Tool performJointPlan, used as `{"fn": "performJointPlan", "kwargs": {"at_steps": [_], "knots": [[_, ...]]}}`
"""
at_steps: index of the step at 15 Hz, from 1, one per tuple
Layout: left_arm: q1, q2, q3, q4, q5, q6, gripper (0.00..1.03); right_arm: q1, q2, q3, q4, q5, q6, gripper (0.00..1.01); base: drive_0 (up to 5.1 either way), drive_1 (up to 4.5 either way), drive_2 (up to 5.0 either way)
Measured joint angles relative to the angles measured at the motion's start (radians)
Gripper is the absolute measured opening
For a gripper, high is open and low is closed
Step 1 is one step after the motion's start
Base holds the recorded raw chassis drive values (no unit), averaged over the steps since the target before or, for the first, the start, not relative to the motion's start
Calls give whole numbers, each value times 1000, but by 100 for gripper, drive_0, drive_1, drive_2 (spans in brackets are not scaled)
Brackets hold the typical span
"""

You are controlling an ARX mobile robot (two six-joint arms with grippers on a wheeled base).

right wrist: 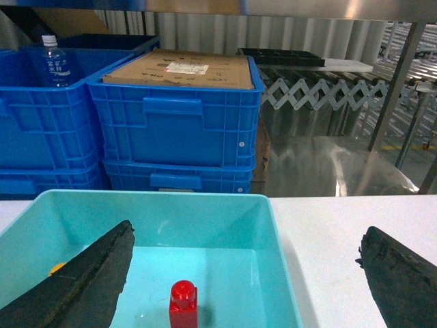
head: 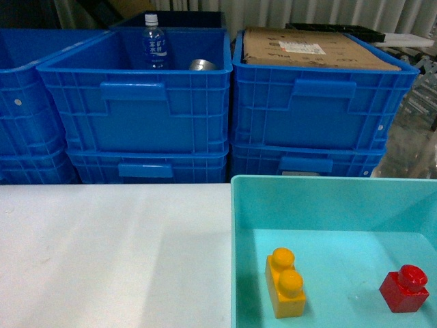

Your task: Pick red block from blue box to shelf

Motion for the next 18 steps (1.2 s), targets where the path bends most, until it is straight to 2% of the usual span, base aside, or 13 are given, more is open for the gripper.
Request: {"fn": "performJointPlan", "kwargs": {"at_steps": [18], "knots": [[0, 0, 0, 0, 0, 0, 98, 0, 0, 0, 0, 0, 0, 98, 0, 0, 0]]}}
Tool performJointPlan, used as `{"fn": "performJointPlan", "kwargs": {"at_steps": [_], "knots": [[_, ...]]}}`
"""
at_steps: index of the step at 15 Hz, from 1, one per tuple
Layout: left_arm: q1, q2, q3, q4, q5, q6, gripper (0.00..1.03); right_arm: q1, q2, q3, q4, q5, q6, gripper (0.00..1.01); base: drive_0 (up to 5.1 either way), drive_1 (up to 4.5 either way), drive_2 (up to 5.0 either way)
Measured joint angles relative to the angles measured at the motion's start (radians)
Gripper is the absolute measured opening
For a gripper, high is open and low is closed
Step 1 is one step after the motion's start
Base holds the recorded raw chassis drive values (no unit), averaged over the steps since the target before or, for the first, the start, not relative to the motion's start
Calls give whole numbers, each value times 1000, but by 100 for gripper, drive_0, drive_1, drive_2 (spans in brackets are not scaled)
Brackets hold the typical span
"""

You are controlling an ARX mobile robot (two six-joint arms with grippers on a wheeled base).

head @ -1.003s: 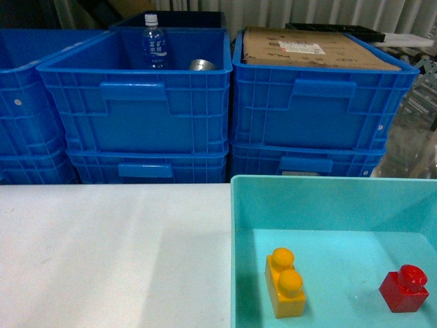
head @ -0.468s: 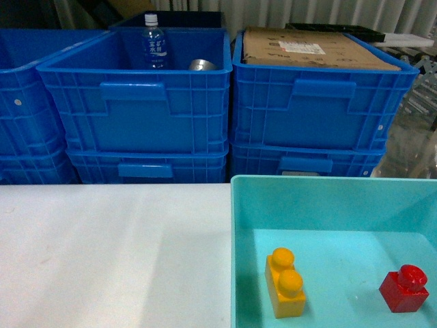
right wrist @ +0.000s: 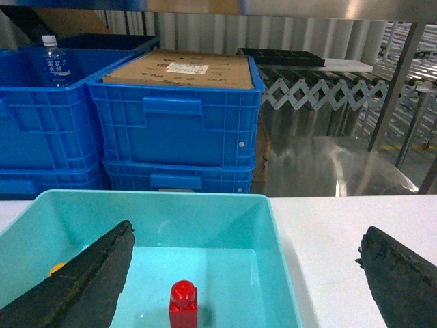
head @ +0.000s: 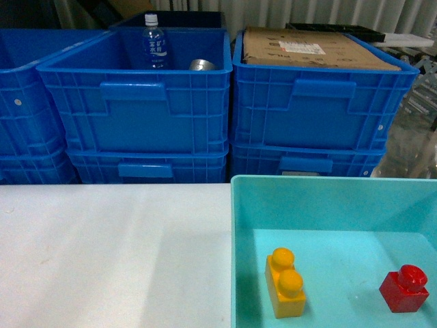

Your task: Pick red block from blue box to shelf

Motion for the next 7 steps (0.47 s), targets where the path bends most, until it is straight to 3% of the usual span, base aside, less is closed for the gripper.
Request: {"fn": "performJointPlan", "kwargs": {"at_steps": [4, 5, 7], "knots": [[0, 0, 0, 0, 0, 0, 98, 0, 0, 0, 1, 0, 0, 98, 0, 0, 0], [0, 0, 0, 0, 0, 0, 98, 4, 34, 1, 48, -4, 8, 98, 0, 0, 0], [0, 0, 0, 0, 0, 0, 98, 54, 173, 7, 127, 9, 18, 98, 0, 0, 0]]}}
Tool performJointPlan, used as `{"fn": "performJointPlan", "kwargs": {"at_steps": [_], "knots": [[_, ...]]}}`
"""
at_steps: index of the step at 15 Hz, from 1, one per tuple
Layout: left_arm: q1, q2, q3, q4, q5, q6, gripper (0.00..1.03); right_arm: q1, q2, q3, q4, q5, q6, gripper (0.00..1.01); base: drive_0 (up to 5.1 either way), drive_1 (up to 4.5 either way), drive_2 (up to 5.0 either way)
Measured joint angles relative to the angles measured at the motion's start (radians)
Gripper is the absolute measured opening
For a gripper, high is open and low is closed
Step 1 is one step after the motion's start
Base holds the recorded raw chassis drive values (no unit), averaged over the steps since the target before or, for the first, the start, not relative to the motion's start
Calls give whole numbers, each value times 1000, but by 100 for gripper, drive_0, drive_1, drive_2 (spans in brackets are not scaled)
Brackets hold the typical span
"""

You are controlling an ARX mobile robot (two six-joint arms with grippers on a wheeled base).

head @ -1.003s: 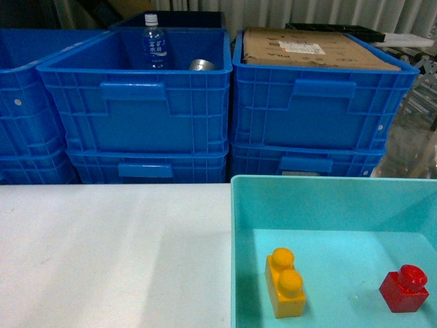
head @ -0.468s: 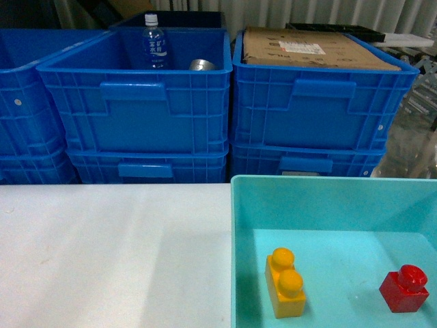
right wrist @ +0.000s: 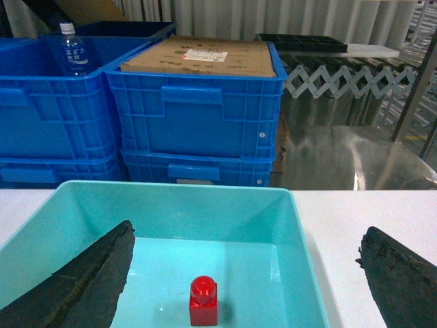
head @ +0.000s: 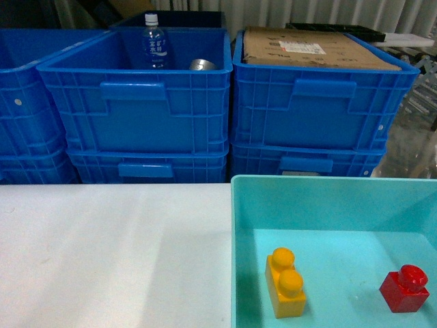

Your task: Pick red block from blue box to shelf

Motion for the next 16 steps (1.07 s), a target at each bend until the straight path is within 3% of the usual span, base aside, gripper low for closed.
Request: {"fn": "performJointPlan", "kwargs": {"at_steps": [3, 6, 9, 12, 14, 16], "knots": [[0, 0, 0, 0, 0, 0, 98, 66, 191, 65, 159, 19, 18, 98, 0, 0, 0], [0, 0, 0, 0, -1, 0, 98, 36, 641, 239, 387, -43, 48, 98, 0, 0, 0], [0, 0, 0, -1, 1, 0, 98, 5, 1038, 392, 370, -124, 37, 98, 0, 0, 0], [0, 0, 0, 0, 1, 0, 98, -29, 1225, 393, 431, -115, 0, 98, 0, 0, 0], [0, 0, 0, 0, 1, 0, 98, -26, 1276, 346, 494, -120, -11, 98, 0, 0, 0], [0, 0, 0, 0, 1, 0, 98, 5, 1312, 315, 536, -117, -15, 98, 0, 0, 0]]}}
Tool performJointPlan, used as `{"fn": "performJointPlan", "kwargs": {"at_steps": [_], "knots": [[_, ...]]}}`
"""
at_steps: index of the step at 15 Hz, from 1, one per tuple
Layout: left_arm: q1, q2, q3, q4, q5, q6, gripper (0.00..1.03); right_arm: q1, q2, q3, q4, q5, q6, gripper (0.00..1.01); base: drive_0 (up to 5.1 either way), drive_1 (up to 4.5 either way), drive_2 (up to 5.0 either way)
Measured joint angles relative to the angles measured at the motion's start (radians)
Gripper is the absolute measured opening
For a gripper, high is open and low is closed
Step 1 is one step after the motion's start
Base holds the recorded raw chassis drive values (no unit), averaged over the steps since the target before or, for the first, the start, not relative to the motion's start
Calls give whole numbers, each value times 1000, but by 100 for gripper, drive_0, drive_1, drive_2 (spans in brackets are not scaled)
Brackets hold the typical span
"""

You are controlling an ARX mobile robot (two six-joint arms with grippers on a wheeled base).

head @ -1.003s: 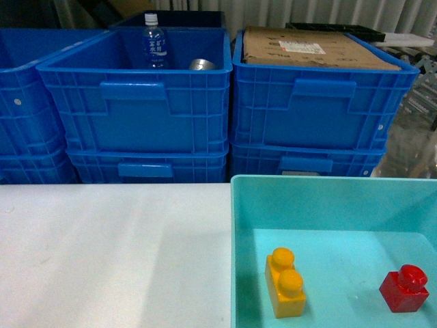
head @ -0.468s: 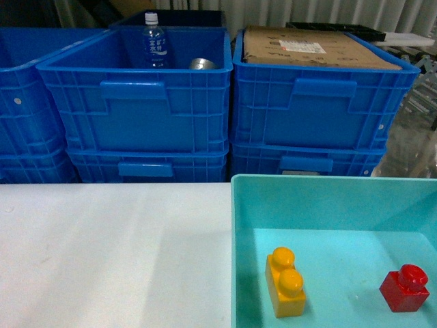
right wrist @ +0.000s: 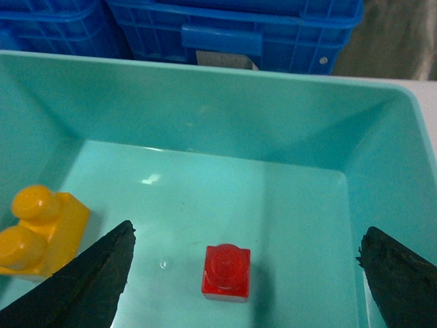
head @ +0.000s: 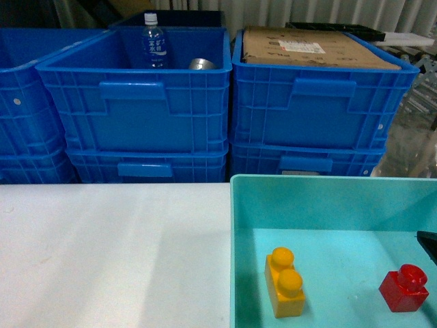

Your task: Pick red block from blue box to shelf

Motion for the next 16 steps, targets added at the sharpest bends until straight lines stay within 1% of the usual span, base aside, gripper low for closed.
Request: {"fn": "performJointPlan", "kwargs": {"at_steps": [1, 3, 4, 5, 8, 10, 12, 14, 16], "knots": [[0, 0, 0, 0, 0, 0, 98, 22, 1, 0, 27, 6, -5, 98, 0, 0, 0], [0, 0, 0, 0, 0, 0, 98, 69, 34, 5, 58, 35, -14, 98, 0, 0, 0], [0, 0, 0, 0, 0, 0, 98, 76, 63, 10, 63, 48, -14, 98, 0, 0, 0], [0, 0, 0, 0, 0, 0, 98, 81, 94, 17, 77, 72, -14, 98, 0, 0, 0], [0, 0, 0, 0, 0, 0, 98, 94, 171, 46, 119, 96, -14, 98, 0, 0, 0], [0, 0, 0, 0, 0, 0, 98, 116, 198, 69, 125, 110, -2, 98, 0, 0, 0], [0, 0, 0, 0, 0, 0, 98, 131, 225, 72, 156, 120, 15, 98, 0, 0, 0], [0, 0, 0, 0, 0, 0, 98, 130, 280, 72, 196, 120, 34, 98, 0, 0, 0], [0, 0, 0, 0, 0, 0, 98, 120, 318, 72, 225, 105, 57, 98, 0, 0, 0]]}}
